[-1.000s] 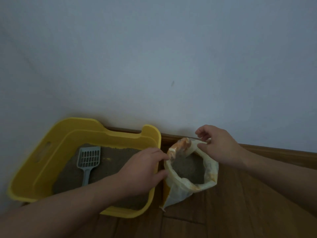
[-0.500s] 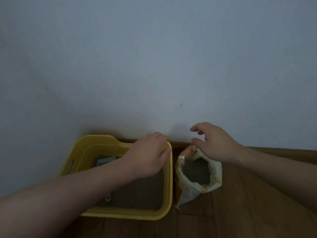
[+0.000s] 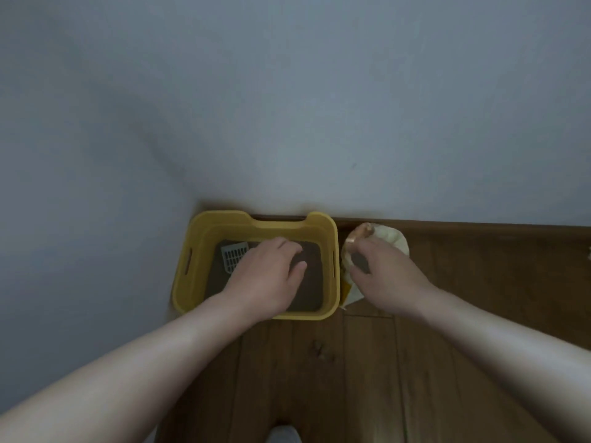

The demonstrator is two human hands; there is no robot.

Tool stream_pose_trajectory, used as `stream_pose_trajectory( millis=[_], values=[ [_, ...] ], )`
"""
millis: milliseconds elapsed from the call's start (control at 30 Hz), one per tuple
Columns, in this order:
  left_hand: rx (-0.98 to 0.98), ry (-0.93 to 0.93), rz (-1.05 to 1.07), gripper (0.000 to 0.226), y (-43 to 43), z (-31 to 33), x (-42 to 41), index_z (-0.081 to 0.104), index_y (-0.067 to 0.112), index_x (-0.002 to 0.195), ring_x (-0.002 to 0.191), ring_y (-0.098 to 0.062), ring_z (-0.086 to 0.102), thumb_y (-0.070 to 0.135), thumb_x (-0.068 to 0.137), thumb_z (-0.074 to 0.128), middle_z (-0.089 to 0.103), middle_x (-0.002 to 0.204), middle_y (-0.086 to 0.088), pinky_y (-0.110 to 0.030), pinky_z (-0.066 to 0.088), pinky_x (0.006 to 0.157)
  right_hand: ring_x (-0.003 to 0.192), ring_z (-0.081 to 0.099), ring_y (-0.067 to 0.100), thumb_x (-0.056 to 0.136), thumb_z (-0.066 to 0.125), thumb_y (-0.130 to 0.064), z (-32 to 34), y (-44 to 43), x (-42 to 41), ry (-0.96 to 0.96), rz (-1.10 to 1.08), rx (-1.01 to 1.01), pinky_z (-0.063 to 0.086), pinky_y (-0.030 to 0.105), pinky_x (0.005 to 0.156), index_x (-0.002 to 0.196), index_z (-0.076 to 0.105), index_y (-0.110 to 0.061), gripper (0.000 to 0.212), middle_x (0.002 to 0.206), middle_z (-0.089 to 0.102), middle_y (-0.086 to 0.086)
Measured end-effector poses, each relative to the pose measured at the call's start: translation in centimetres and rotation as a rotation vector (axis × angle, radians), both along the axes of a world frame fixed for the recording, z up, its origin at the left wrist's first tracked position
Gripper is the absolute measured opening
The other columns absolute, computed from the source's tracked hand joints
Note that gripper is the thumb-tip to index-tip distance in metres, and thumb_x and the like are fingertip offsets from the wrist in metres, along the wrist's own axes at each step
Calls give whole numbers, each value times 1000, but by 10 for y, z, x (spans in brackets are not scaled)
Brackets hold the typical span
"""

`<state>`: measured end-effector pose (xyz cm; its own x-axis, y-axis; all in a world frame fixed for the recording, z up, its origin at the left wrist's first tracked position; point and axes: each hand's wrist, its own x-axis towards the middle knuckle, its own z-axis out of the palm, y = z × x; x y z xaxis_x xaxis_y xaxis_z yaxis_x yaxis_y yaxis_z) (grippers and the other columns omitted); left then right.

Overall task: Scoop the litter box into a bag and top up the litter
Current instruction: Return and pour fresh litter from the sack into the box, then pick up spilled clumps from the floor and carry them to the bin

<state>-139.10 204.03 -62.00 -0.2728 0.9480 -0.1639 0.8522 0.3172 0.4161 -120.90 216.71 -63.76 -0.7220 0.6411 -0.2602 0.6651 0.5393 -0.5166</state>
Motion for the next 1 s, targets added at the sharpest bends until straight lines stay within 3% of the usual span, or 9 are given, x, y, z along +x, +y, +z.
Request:
stream_pose_trajectory(
  millis=[200, 300, 500, 700, 900, 1000],
  values=[
    [-24, -60, 127, 39, -60, -41, -1, 54, 24, 131, 106, -8, 56, 43, 98, 47, 59, 121, 8, -31, 51, 90, 125, 51, 15, 98, 52, -34, -30, -55, 7, 9, -5, -59, 47, 33, 102, 141, 49, -22, 45, 139, 51, -4],
    [-3, -134, 139, 35, -83, -77, 4, 57, 26, 126, 98, -3, 56, 43, 96, 52, 59, 111, 12, -28, 53, 85, 117, 55, 13, 97, 54, -33, -63, -84, 12, 8, 46, -51, 47, 25, 93, 139, 51, -21, 44, 135, 54, -5],
    [-32, -165, -56, 32, -108, -162, 20, 54, 37, 125, 98, 3, 55, 42, 94, 56, 57, 112, 21, -24, 54, 84, 112, 55, 12, 95, 55, -35, -152, -121, 10, -15, 107, -9, 45, 24, 90, 129, 55, -24, 36, 120, 57, -7],
    [-83, -100, -224, 37, -107, -247, 29, 50, 36, 132, 107, 1, 53, 40, 95, 54, 54, 122, 19, -26, 52, 90, 121, 52, 11, 94, 57, -36, -239, -130, 22, -81, 134, -14, 44, 27, 101, 136, 50, -23, 44, 134, 54, -4],
    [-119, -105, -273, 40, -97, -315, 35, 49, 37, 132, 108, 2, 52, 42, 93, 57, 54, 123, 18, -22, 50, 87, 118, 55, 20, 92, 58, -33, -298, -120, 42, -183, 105, -48, 42, 28, 96, 136, 50, -18, 47, 130, 56, 3],
    [-137, -123, -293, 40, -95, -343, 39, 49, 35, 131, 108, 1, 53, 42, 92, 58, 54, 122, 18, -23, 50, 87, 111, 57, 19, 93, 58, -34, -318, -119, 52, -192, 72, -40, 36, 22, 81, 136, 50, -18, 47, 127, 56, 2]
  ],
)
